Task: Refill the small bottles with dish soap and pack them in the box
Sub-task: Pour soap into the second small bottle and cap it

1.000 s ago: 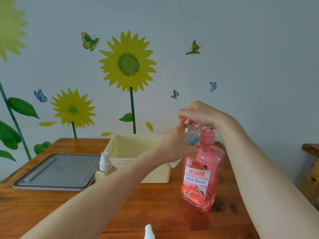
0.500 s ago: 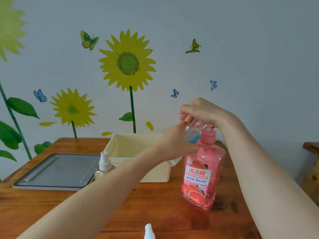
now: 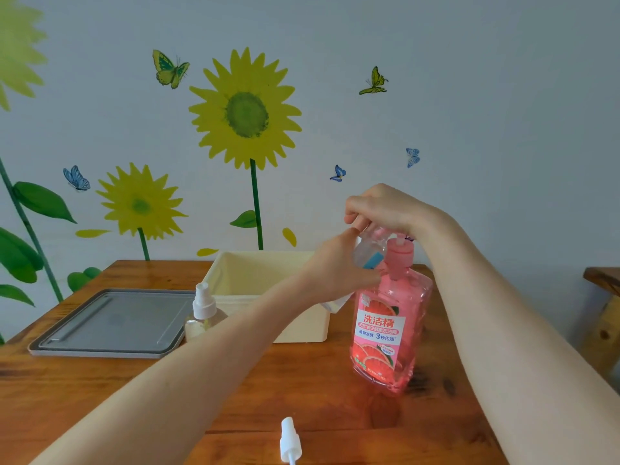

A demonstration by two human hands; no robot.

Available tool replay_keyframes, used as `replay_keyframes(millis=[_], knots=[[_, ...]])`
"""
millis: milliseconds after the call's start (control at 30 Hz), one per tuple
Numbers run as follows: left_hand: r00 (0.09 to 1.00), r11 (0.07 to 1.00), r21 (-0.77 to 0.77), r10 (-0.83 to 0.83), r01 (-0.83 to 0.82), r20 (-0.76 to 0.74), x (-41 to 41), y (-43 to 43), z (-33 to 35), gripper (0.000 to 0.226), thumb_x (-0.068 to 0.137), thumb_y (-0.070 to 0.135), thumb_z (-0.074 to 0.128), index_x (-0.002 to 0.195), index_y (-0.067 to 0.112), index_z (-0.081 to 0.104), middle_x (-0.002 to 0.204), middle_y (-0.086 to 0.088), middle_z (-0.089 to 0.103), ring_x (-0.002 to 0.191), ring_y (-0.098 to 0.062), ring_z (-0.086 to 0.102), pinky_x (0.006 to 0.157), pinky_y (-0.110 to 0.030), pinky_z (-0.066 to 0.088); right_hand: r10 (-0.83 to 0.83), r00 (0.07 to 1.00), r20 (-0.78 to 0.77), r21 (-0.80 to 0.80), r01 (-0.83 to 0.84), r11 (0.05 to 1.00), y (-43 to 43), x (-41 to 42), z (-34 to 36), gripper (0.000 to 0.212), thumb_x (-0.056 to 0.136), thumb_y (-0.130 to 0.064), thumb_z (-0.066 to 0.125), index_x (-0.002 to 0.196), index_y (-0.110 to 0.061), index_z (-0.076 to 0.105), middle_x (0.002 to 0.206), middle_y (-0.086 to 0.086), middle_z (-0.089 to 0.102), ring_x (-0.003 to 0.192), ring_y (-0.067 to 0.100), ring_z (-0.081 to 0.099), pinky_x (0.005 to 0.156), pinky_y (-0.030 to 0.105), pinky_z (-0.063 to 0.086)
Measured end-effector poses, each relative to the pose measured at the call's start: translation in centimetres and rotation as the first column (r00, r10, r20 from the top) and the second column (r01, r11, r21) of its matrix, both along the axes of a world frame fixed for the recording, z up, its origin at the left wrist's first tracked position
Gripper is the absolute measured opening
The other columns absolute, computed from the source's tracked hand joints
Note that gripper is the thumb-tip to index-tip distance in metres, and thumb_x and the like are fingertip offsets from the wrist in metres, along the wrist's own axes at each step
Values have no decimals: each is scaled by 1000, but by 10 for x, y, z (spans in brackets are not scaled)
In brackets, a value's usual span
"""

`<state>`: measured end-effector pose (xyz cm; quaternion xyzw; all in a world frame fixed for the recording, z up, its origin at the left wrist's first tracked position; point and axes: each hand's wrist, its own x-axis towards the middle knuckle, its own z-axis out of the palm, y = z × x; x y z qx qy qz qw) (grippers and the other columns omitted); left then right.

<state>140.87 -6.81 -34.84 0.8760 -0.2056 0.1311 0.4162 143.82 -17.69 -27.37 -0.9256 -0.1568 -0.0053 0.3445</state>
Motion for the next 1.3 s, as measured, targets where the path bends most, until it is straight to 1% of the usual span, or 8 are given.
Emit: replay_keyframes(millis=[133,233,400,700,867,1000,1133,1300], knots=[[1000,1000,-2,5,-5,1,2,-4,-14,52,72,19,68,117,19,44,71,10,53,54,-4,54,41,-10,41,-8,1000,-1,25,8,1000,-2,3,-12,26,81,-31,48,87,-11,63,86,4,70,79,20,63,75,33,48],[1000,1000,17,3,-2,-11,0,-3,-12,49,73,19,69,115,21,43,71,12,51,53,-5,53,40,-6,39,-5,1000,-13,0,5,1000,-1,1,-11,29,82,-30,47,93,-8,63,89,4,69,77,18,62,77,34,47],[1000,999,31,-13,12,7,1,3,3,47,74,25,71,112,24,43,71,14,50,54,-3,53,38,-3,36,-6,1000,-9,-19,6,1000,1,-1,1,30,84,-30,46,96,-10,64,85,0,65,64,12,59,56,25,42],[1000,1000,20,0,0,29,2,-4,-13,62,73,19,69,128,20,40,69,11,51,53,-6,54,42,-13,44,24,1000,9,113,-25,993,-7,5,-13,33,84,-32,39,85,-12,65,78,1,71,80,18,63,71,31,46],[1000,1000,29,12,-12,12,1,2,0,46,73,27,70,110,24,43,71,13,51,55,-4,53,38,-4,38,14,1000,1,10,-14,1000,-1,3,-1,37,88,-30,34,89,-11,65,80,-1,67,70,14,62,59,28,39],[1000,1000,-21,8,-8,-10,3,-2,-9,41,71,21,70,99,27,40,68,11,52,47,-1,52,39,-8,40,4,999,46,27,-5,1000,-4,8,-8,38,88,-32,33,85,-10,65,78,1,68,73,16,62,63,29,40],[1000,1000,-14,13,-13,-2,2,-4,-14,44,71,21,70,100,29,38,67,12,52,46,-2,53,40,-10,42,0,998,57,24,-1,1000,-4,9,-15,41,88,-33,33,89,-8,66,80,3,70,78,19,64,76,34,45],[1000,1000,17,11,-10,-20,-3,0,-3,41,74,24,68,101,26,38,70,11,50,51,-6,52,34,-5,36,15,1000,27,-32,-14,999,-1,5,-6,39,90,-31,32,90,-10,64,85,3,67,78,16,61,65,29,40]])
